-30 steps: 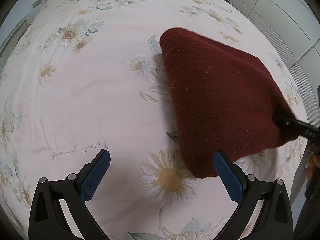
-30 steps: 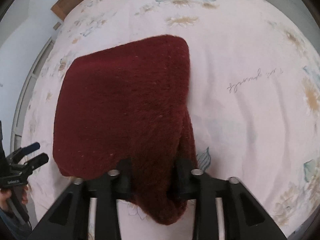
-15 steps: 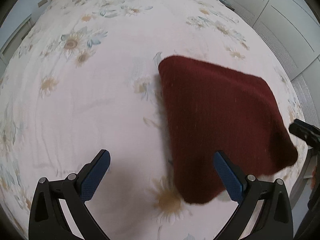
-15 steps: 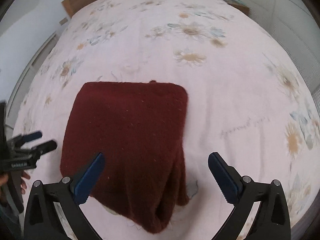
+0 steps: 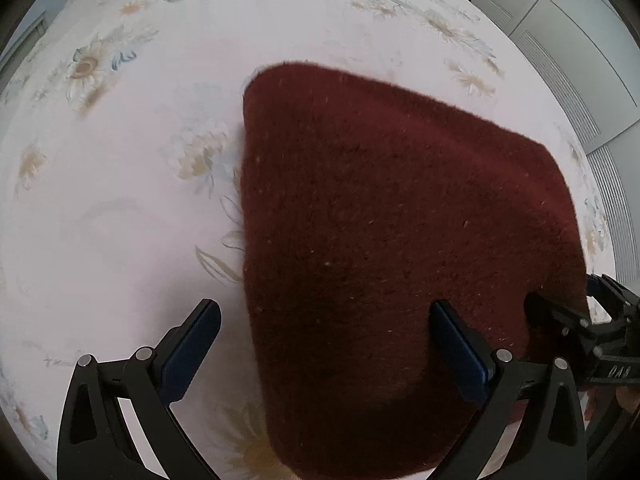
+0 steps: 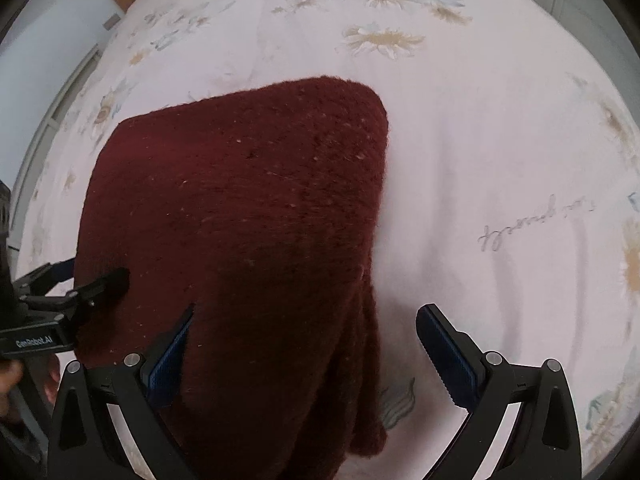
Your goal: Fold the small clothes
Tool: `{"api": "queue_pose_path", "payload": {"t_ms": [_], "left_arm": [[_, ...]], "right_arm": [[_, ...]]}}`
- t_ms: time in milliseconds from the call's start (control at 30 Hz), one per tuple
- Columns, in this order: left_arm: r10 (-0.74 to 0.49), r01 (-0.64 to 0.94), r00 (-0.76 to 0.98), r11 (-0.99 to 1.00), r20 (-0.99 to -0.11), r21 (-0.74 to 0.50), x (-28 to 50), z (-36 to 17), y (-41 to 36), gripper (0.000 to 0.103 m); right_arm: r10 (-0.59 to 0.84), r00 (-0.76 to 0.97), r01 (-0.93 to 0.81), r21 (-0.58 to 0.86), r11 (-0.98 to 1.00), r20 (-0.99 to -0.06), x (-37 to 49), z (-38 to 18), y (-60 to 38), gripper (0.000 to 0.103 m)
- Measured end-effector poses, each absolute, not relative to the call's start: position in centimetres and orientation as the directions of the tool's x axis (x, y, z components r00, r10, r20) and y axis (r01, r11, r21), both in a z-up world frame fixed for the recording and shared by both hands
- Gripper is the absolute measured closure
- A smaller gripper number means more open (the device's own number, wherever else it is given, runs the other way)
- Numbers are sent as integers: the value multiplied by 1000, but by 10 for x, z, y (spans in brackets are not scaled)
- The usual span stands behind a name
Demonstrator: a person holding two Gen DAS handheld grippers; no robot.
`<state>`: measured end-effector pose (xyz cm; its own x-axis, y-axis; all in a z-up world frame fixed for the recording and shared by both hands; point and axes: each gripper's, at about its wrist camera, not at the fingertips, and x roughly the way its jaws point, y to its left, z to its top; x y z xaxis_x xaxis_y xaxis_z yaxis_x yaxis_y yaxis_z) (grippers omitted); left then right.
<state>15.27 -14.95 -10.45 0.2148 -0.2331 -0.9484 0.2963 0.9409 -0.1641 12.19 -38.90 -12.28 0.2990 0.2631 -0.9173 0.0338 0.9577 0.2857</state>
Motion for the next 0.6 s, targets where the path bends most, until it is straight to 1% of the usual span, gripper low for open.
{"api": "queue_pose_path", "payload": {"t_ms": [200, 300, 367, 400, 467, 500, 533, 567, 600], "left_arm": [[-239, 319, 237, 935, -942, -157, 147, -117, -149, 0], [-236, 337, 251, 930, -939, -144, 145, -119, -151, 0], [-248, 350, 254, 925, -935, -150, 144, -119, -152, 6], [-272, 352, 246, 919, -930, -176, 143, -119, -152, 16], [-275, 353, 248, 919, -929, -178, 143, -118, -152, 19], [-276, 359, 251, 917, -928, -175, 142, -118, -153, 23], [-279, 364, 252, 915, -927, -176, 141, -117, -153, 27], [-284, 367, 253, 913, -925, -180, 141, -117, -152, 30], [-291, 369, 255, 911, -922, -185, 140, -115, -151, 35]], "right_arm": [[372, 283, 59, 403, 913, -884, 124, -147, -399, 1], [386, 284, 77, 422, 903, -878, 122, -150, -400, 2], [401, 278, 85, 438, 895, -873, 121, -150, -400, 12], [416, 276, 89, 454, 887, -867, 121, -149, -399, 17], [449, 273, 92, 488, 868, -851, 120, -148, -398, 30], [456, 273, 91, 494, 865, -847, 120, -147, -397, 33], [461, 280, 91, 501, 861, -842, 119, -145, -396, 42], [451, 291, 99, 496, 863, -844, 118, -142, -394, 48], [438, 295, 105, 485, 868, -849, 117, -139, -392, 51]]}}
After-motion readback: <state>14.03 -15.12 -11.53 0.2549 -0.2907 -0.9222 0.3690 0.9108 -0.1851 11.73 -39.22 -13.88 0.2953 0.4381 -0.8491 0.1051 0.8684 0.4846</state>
